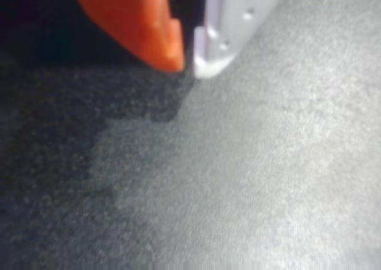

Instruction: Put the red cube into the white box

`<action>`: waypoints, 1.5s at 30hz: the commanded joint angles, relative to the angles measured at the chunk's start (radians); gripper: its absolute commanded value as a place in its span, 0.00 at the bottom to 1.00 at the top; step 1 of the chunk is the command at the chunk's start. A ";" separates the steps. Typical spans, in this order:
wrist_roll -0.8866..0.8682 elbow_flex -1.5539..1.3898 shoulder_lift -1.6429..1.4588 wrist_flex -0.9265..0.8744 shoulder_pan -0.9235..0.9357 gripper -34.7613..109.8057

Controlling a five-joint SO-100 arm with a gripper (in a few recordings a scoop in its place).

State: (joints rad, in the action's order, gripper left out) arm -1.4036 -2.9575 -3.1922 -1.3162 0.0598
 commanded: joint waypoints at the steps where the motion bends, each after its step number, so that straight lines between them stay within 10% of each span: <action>1: 0.008 0.058 0.012 0.012 0.003 0.24; 26: 0.130 1.230 1.417 0.077 0.322 0.24; 45: -0.006 1.752 1.933 0.040 0.285 0.24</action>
State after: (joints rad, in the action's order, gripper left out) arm -1.3760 -1.2962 -1.2916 -1.2732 0.3850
